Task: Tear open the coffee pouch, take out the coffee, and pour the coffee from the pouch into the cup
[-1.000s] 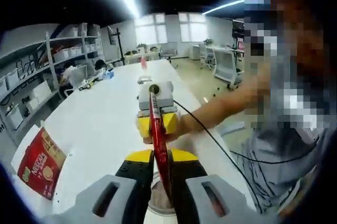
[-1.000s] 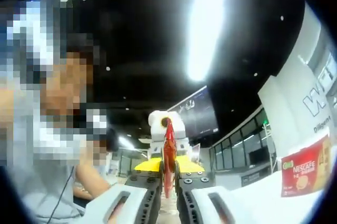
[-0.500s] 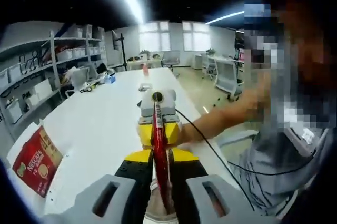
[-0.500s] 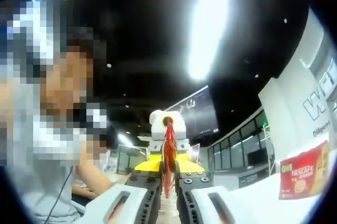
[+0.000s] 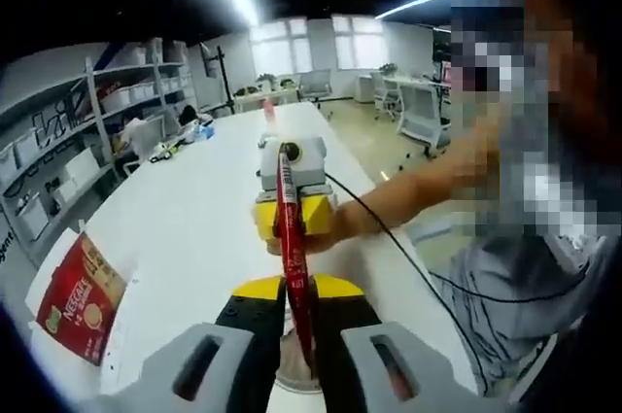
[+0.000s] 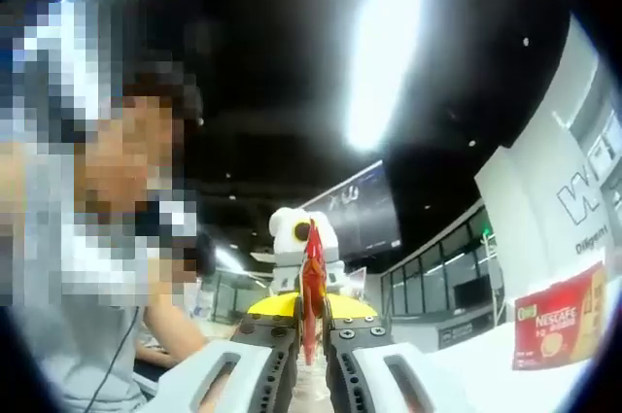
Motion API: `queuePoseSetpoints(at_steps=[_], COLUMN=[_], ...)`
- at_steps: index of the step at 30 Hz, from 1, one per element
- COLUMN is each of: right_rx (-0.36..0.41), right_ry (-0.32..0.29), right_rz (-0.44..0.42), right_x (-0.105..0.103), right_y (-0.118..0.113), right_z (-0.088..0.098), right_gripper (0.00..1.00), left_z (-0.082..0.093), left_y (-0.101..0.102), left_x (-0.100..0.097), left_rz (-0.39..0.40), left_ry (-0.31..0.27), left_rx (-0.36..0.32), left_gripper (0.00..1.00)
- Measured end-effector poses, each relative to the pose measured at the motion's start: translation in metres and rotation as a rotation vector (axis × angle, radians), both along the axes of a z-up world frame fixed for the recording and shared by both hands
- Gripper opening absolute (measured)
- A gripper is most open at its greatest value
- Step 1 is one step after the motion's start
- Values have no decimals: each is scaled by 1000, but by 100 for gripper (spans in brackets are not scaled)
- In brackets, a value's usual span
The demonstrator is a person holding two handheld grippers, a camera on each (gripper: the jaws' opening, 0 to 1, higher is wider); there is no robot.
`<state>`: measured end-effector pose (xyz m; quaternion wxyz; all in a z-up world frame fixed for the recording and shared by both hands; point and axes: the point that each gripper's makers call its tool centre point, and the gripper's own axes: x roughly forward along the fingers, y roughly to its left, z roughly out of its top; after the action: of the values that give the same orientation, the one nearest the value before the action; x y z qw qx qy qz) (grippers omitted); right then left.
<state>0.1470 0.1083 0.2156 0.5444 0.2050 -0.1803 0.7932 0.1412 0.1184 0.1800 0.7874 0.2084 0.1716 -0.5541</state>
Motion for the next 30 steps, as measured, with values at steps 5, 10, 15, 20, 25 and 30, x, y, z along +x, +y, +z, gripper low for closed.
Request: queuePoseSetpoints(at_steps=[5, 10, 15, 20, 25, 30], right_rx=[-5, -5, -1, -67, -106, -122], right_ry=[-6, -8, -2, 14, 4, -17], right_rz=[9, 3, -5, -6, -21, -29], right_x=[-3, -3, -3, -2, -6, -6], right_y=[2, 3, 2, 8, 11, 7], right_z=[-1, 0, 3, 4, 10, 12], right_gripper=[9, 9, 10, 10, 10, 10], left_z=[1, 0, 4, 10, 14, 16], left_y=[4, 0, -1, 0, 5, 4], left_x=[0, -3, -2, -3, -3, -5], left_rz=[-10, -3, -7, 7, 23, 14], left_ry=[-25, -6, -32, -12, -10, -21], left_rx=[26, 16, 4, -31, -31, -38], left_gripper=[7, 8, 15, 15, 15, 14])
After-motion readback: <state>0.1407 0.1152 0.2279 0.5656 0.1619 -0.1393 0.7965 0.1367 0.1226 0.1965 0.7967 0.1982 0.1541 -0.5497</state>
